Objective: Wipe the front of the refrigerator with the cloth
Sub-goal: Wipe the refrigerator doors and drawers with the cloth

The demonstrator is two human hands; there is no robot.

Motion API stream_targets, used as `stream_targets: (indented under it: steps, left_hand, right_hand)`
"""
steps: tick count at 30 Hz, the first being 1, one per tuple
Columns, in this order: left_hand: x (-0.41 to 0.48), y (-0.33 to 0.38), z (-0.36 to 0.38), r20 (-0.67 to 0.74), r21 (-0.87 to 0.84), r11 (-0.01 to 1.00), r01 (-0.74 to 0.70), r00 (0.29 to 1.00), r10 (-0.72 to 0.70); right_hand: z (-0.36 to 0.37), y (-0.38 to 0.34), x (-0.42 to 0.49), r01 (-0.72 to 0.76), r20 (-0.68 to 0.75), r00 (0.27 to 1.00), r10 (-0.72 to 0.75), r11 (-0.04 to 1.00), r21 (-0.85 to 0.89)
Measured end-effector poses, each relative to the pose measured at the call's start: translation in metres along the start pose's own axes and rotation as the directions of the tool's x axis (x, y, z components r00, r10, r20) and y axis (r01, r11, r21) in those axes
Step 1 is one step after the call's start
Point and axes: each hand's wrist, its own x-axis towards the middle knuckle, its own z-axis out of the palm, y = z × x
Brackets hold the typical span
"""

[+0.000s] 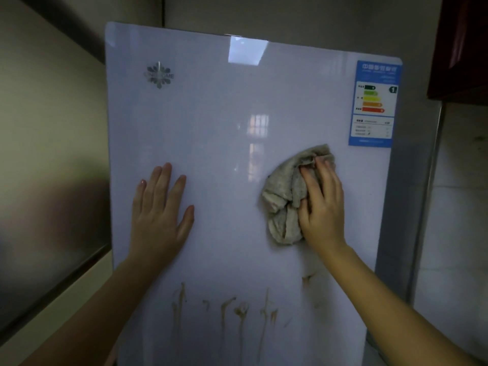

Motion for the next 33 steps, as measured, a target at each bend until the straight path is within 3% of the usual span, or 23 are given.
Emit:
stream_targets:
  steps: [2, 10, 16, 22, 27, 33]
  left_hand:
    - [0.000, 0.002, 0.001, 0.002, -0.004, 1.000, 0.011, 1.000, -0.011]
    - [0.001, 0.020, -0.001, 0.002, -0.005, 0.995, 0.100, 0.995, -0.100]
    - [0.012, 0.048, -0.002, -0.027, -0.026, 1.000, -0.001, 1.000, 0.000]
    - [0.014, 0.054, 0.002, 0.042, 0.022, 0.999, 0.028, 0.999, -0.029]
    - [0.012, 0.058, 0.002, 0.063, 0.034, 0.997, 0.062, 0.996, -0.064]
    - [0.015, 0.051, -0.004, 0.064, 0.056, 0.998, 0.008, 0.998, -0.011]
  right_hand:
    - [0.004, -0.012, -0.005, -0.027, 0.018, 0.999, 0.027, 0.999, -0.022]
    - [0.014, -0.032, -0.028, 0.105, 0.111, 0.989, -0.102, 0.994, -0.020]
    - [0.010, 0.005, -0.019, 0.252, 0.067, 0.965, -0.254, 0.967, 0.038]
    - [-0.017, 0.058, -0.016, 0.066, -0.014, 0.998, -0.066, 0.997, 0.031]
    - [-0.040, 0.098, -0.022, 0.002, -0.024, 1.000, -0.002, 1.000, -0.004]
    - [-0.051, 0.116, -0.037, -0.064, -0.029, 0.998, 0.064, 0.998, 0.007]
